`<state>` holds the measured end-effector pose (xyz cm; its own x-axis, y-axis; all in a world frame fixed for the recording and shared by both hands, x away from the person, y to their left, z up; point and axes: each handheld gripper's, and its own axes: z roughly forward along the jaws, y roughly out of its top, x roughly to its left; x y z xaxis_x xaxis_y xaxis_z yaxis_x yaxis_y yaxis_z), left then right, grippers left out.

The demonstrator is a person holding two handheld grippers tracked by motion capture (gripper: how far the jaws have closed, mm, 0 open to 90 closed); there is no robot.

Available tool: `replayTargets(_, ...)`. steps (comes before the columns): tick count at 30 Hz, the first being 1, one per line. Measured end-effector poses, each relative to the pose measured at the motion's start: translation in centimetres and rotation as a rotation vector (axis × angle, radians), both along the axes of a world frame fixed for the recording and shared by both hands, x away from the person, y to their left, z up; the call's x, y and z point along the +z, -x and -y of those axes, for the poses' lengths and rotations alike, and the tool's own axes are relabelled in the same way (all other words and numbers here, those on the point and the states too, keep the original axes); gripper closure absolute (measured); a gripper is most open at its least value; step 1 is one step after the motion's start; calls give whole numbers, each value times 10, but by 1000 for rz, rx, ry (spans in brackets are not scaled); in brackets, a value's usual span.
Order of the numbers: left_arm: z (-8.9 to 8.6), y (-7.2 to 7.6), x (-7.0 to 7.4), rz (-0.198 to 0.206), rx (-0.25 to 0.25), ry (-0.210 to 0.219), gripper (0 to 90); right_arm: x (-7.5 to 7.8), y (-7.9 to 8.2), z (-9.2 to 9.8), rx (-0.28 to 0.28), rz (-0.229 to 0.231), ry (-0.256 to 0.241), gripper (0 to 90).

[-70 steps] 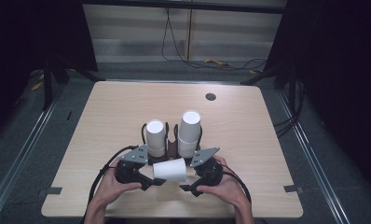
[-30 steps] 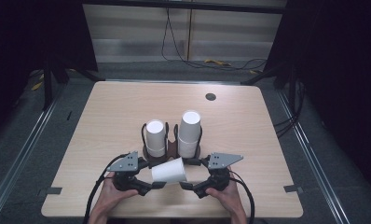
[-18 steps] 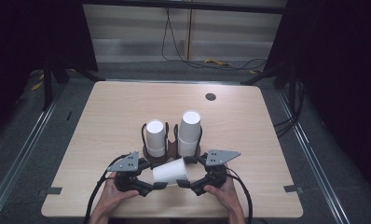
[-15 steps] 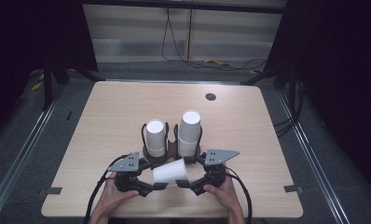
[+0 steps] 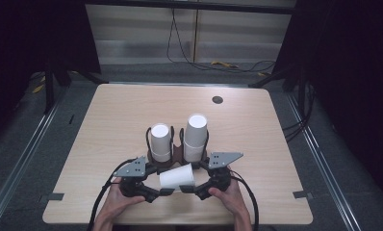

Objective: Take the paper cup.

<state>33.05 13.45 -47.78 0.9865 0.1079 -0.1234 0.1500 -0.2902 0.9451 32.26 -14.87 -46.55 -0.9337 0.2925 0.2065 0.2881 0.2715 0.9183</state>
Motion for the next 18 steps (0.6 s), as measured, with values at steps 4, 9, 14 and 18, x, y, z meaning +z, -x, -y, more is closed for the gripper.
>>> replayTargets(4, 1, 0, 0, 4, 14, 11, 301, 2, 1, 3, 8, 5, -17, 214)
replayTargets(9, 2, -1, 0, 10, 17, 17, 281, 3, 2, 4, 13, 11, -18, 240)
replayTargets(14, 2, -1, -1, 22, 44, 24, 231, 3, 2, 5, 0, 10, -16, 246)
replayTargets(18, 2, 0, -3, 38, 76, 2, 193, 4, 2, 8, -23, 11, -14, 247)
